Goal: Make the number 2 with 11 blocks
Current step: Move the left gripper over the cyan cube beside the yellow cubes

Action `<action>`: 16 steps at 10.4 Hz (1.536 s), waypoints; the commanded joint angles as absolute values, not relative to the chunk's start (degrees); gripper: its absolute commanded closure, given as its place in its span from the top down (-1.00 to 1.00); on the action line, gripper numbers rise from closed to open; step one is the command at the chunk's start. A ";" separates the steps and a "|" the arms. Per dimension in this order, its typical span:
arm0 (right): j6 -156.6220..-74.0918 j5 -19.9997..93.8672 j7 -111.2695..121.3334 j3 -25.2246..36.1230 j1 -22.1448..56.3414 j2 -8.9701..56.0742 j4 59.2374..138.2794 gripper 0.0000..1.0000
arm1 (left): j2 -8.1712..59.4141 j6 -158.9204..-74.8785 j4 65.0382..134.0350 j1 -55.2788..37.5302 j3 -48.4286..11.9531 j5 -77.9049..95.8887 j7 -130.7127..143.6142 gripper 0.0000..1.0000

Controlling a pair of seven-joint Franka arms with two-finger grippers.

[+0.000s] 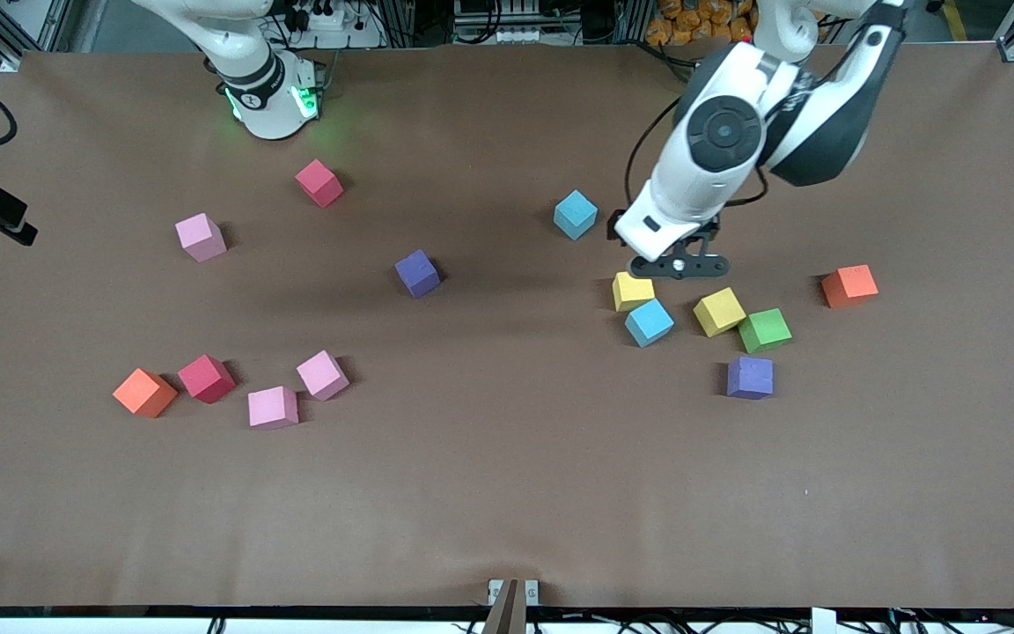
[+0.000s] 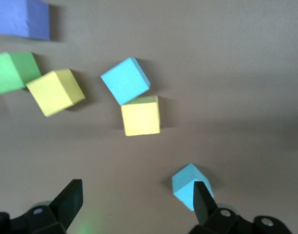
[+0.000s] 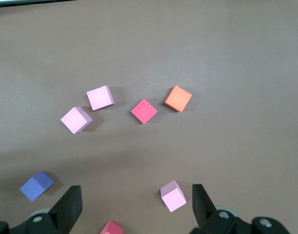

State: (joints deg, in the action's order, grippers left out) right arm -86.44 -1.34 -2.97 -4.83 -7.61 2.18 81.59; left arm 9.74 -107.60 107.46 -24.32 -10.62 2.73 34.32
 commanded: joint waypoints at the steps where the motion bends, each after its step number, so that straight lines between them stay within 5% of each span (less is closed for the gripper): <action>1: -85.96 -0.97 -2.46 -5.10 -7.74 2.81 80.42 1.00 | 9.85 -112.83 111.69 -24.79 -13.35 4.13 38.14 1.00; 10: -86.31 -0.88 -2.46 -5.19 -7.38 3.16 80.51 1.00 | 9.67 -132.26 126.72 -24.96 -18.01 3.69 45.70 1.00; 16: -87.53 -0.97 -2.37 -5.27 -5.81 4.91 80.51 1.00 | 15.19 -138.50 127.53 -28.12 -19.33 4.31 69.67 1.00</action>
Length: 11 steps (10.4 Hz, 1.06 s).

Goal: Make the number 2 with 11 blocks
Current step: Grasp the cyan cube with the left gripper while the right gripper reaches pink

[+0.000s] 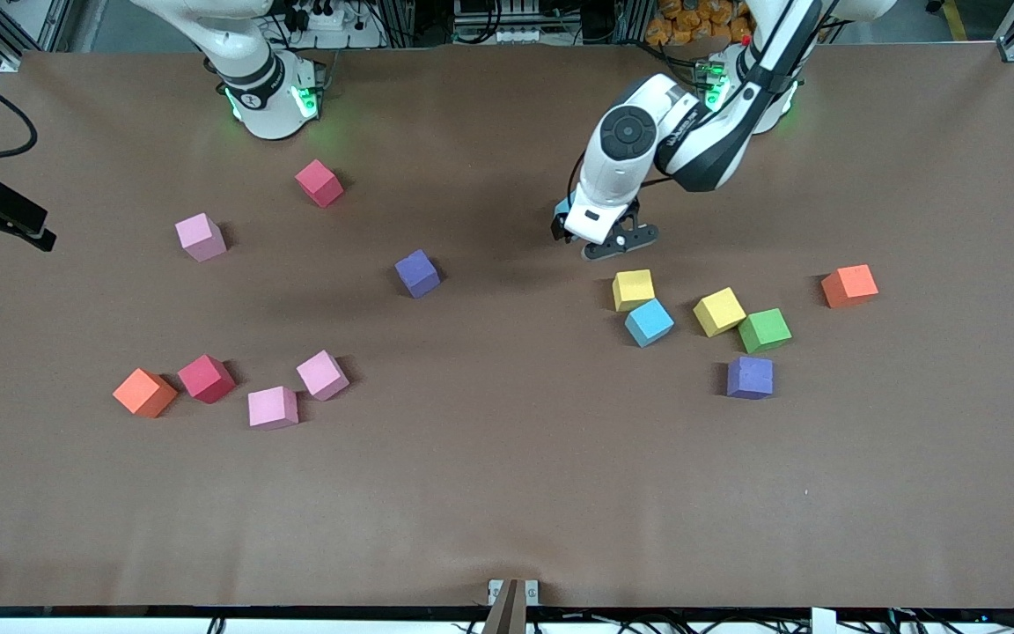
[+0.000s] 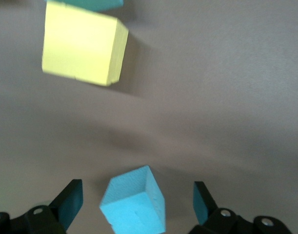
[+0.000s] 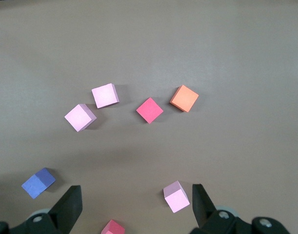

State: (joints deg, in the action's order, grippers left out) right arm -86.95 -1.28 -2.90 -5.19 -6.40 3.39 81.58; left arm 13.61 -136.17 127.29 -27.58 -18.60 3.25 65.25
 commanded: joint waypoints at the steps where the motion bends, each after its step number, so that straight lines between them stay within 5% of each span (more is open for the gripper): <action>1: -87.71 -0.97 -2.37 -5.19 -5.10 5.18 80.51 1.00 | 16.77 -140.17 127.70 -28.04 -20.38 4.31 71.87 1.00; 7: -89.11 -1.06 -2.29 -5.27 -4.92 10.18 80.42 1.00 | 16.70 -143.88 131.05 -28.04 -22.59 4.31 82.17 1.00; 11: -96.99 -1.84 -2.90 -5.19 2.53 19.40 80.51 1.00 | 16.35 -143.70 132.36 -27.86 -23.73 4.04 86.04 1.00</action>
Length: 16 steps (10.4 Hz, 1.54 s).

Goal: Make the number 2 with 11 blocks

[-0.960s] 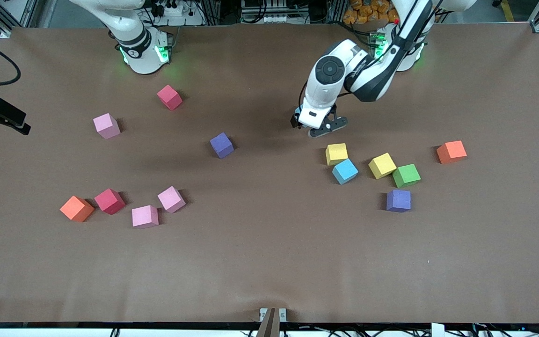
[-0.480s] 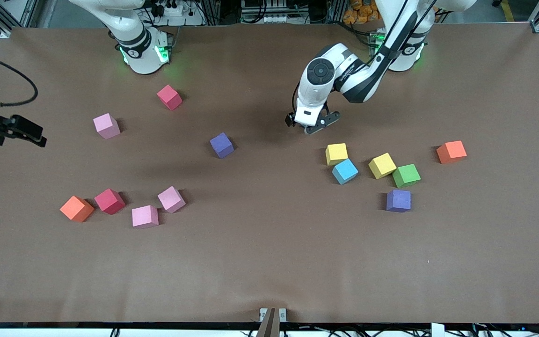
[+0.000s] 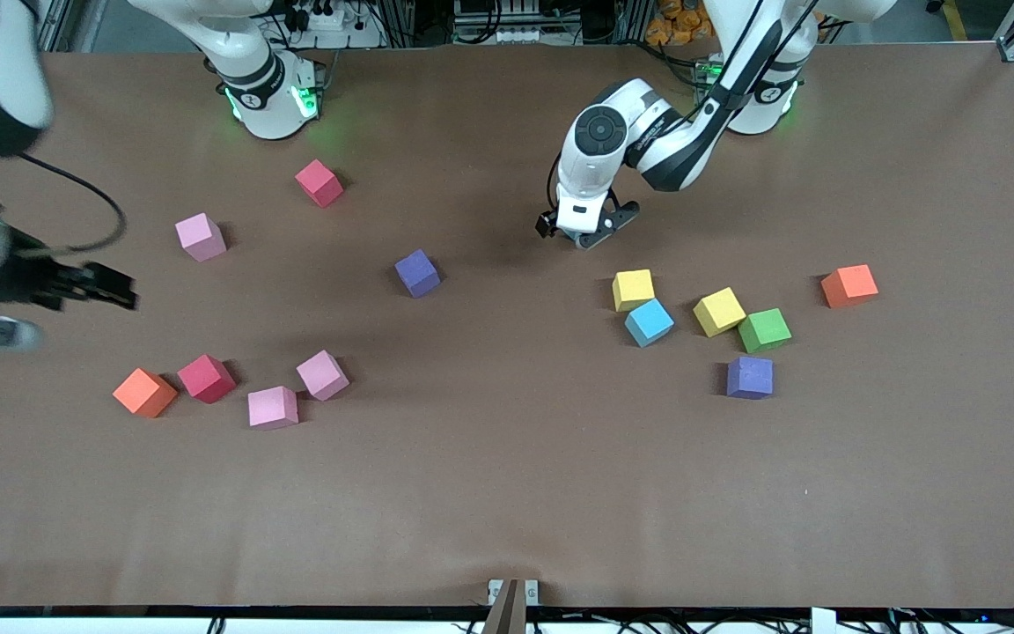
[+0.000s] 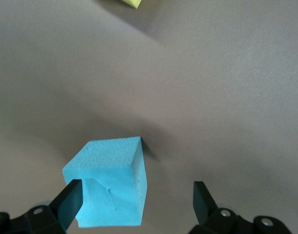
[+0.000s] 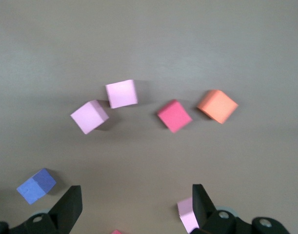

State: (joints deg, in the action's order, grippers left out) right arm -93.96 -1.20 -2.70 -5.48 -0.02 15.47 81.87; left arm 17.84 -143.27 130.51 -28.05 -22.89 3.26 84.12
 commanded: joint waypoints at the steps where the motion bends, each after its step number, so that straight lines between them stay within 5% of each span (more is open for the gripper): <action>1: -101.64 -1.58 -2.99 -5.19 2.72 23.43 80.51 1.00 | 15.48 -143.44 133.32 -27.86 -23.82 4.04 86.31 1.00; 7: -112.66 0.26 0.97 -5.19 2.37 35.49 80.86 1.00 | 15.55 -143.00 134.74 -27.33 -23.82 3.69 86.22 1.00; 12: -113.90 -0.70 1.93 -5.10 9.39 37.44 84.72 1.00 | 18.45 -143.88 134.12 -27.42 -23.82 3.43 85.25 1.00; 13: -116.69 -1.14 2.37 -5.10 9.32 37.44 86.64 1.00 | 18.98 -144.22 134.03 -27.42 -23.82 3.25 85.25 0.91; 16: -123.40 -1.14 5.62 -5.19 9.22 37.18 93.77 1.00 | 21.53 -147.39 133.42 -27.51 -23.82 1.23 85.08 0.03</action>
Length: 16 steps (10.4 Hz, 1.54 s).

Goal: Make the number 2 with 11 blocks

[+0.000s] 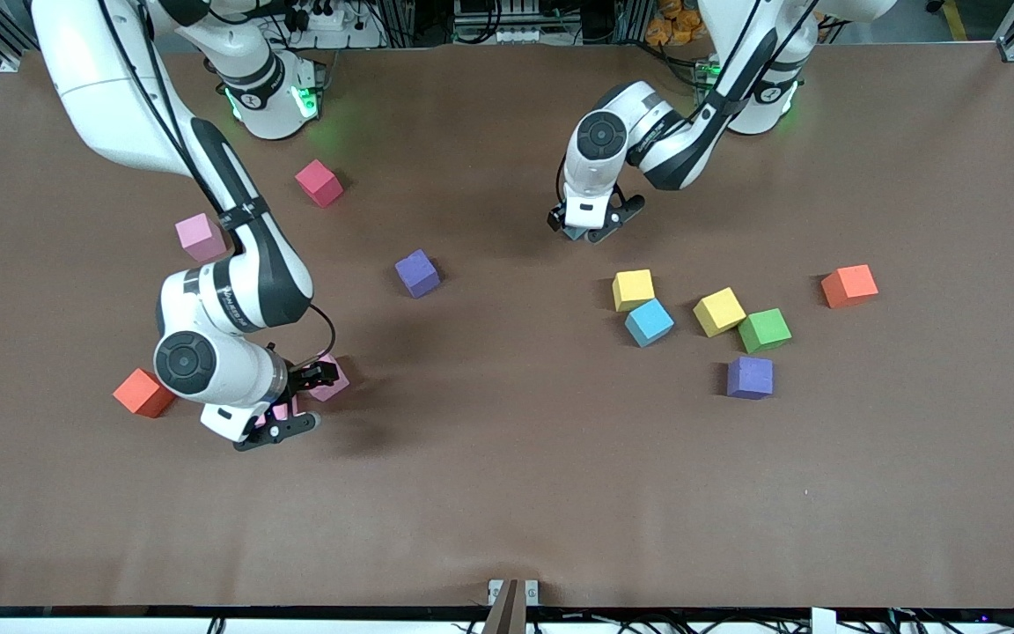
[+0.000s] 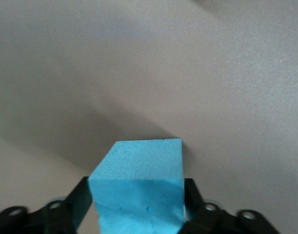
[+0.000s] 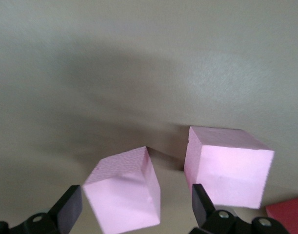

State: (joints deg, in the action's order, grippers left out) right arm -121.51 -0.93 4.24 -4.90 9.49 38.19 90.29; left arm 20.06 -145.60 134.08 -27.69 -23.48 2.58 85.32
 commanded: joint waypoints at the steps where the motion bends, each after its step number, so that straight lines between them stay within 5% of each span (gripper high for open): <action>1: -123.49 -0.79 5.54 -5.27 9.32 36.83 94.82 1.00 | 22.84 -147.39 132.11 -27.51 -23.82 1.14 82.90 -0.30; 2: -123.49 -0.70 5.54 -5.27 9.49 36.65 95.79 1.00 | 22.94 -147.39 131.66 -27.60 -23.82 1.23 80.18 -0.43; 7: -121.91 -0.61 5.62 -5.36 8.88 33.76 96.07 1.00 | 23.28 -146.87 124.13 -33.91 -23.12 1.84 65.14 -0.43; 12: -123.31 -0.53 5.01 -5.27 10.45 35.42 96.59 1.00 | 30.49 -139.84 112.17 -39.89 -23.03 2.11 62.32 -0.44; 16: -126.11 -0.53 4.92 -5.27 10.98 36.30 96.94 1.00 | 32.25 -138.69 110.39 -44.55 -21.80 2.11 57.66 -0.43</action>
